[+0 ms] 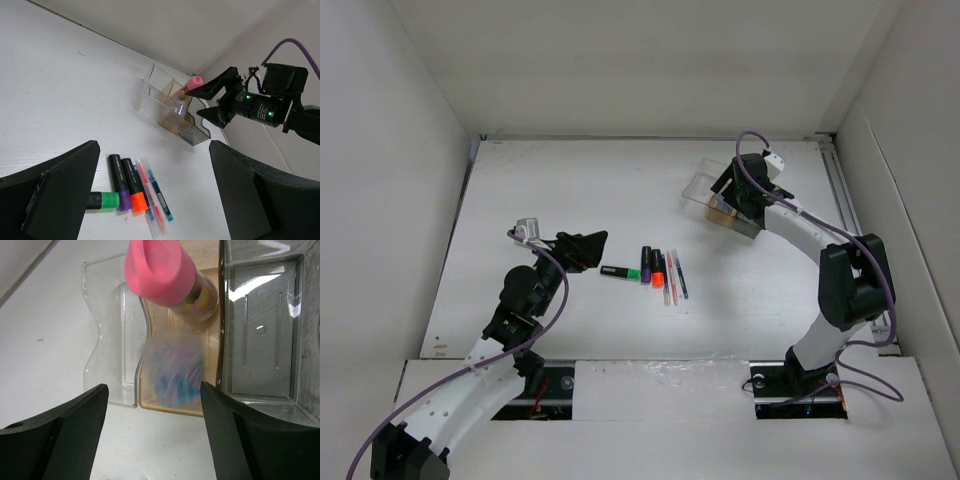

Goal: Sort the stationery into containers
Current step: Place the stationery in the storage box, then pick up the pen from the center of the board.

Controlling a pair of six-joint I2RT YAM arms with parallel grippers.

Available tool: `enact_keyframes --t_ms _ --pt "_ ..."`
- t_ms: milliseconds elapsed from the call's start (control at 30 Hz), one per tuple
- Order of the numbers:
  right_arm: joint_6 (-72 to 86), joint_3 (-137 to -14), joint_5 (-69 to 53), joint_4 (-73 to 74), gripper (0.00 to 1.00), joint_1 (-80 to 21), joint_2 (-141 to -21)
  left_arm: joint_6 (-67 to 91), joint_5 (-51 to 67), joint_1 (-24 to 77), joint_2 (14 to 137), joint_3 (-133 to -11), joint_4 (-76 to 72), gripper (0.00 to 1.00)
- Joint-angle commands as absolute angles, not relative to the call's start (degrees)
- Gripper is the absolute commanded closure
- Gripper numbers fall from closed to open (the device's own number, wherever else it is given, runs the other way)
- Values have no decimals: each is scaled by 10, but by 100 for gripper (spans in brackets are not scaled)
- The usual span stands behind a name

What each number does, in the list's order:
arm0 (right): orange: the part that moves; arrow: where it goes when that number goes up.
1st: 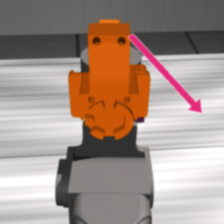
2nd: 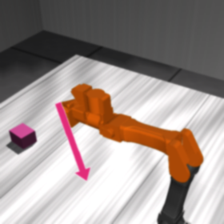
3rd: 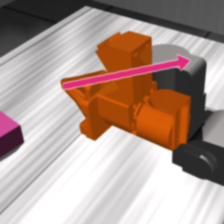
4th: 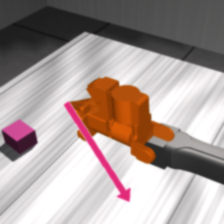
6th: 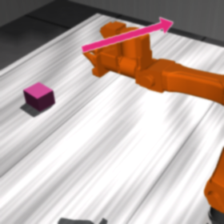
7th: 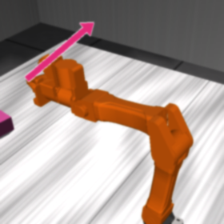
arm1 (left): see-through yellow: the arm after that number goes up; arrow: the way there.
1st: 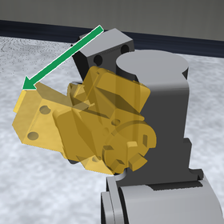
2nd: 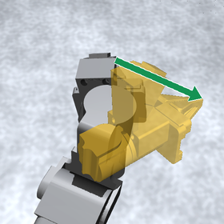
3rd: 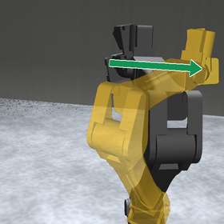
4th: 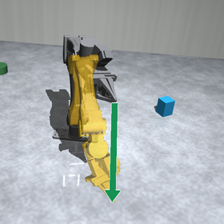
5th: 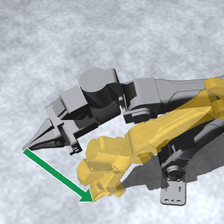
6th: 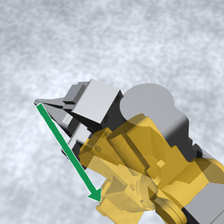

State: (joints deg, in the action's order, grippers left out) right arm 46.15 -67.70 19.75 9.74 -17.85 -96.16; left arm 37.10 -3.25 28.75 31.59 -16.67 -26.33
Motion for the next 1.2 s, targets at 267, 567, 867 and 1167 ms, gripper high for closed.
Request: enact_keyframes --t_ms 267,567,867,1167 --pt "463 -693 228 85 19 -204 -932 367 -35 286 298 -186 -285 10" --pt "404 -649 186 85 86 -363 -832 367 -49 286 298 -187 -273 12" --pt "344 -573 115 51 74 -571 -860 398 -179 286 200 -186 -195 26" --pt "278 -670 131 64 16 -599 -994 404 -214 286 178 -184 -168 19"
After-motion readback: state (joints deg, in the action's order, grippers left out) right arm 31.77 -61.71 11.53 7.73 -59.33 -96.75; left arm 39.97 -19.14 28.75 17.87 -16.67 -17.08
